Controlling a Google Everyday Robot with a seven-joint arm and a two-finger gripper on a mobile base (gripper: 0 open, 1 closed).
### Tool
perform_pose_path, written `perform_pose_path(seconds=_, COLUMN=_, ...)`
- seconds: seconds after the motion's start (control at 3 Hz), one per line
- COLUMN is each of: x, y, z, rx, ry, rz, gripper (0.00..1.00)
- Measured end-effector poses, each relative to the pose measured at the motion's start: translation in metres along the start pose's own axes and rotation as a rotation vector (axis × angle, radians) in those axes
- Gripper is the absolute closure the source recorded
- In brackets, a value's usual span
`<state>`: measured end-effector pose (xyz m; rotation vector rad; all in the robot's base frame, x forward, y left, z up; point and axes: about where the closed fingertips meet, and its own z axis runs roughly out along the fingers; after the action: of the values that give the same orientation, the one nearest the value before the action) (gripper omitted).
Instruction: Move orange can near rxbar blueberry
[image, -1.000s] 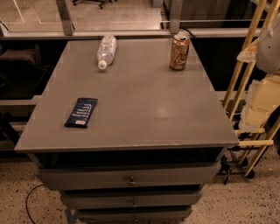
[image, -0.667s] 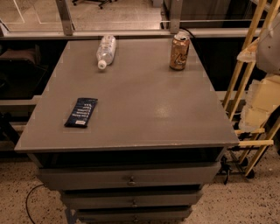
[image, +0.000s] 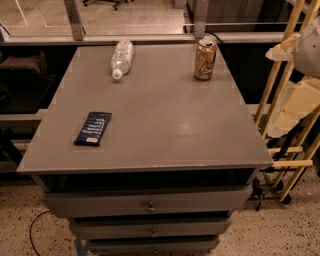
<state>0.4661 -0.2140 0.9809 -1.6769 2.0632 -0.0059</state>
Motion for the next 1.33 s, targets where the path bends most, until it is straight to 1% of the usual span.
perform_pose_path(seconds=0.33, x=-0.002, y=-0.022, z=0.014, rx=0.033, ry=-0.046, rz=0.006, gripper=0.00)
perform_pose_path(seconds=0.67, x=-0.002, y=-0.050, z=0.029, rx=0.058, ry=-0.062, rz=0.039, gripper=0.00)
perform_pose_path(seconds=1.0, x=-0.003, y=-0.055, z=0.031, rx=0.061, ry=-0.065, rz=0.046, gripper=0.00)
perform_pose_path(seconds=1.33, x=0.011, y=-0.065, z=0.039, rx=0.087, ry=-0.111, rz=0.175, gripper=0.00)
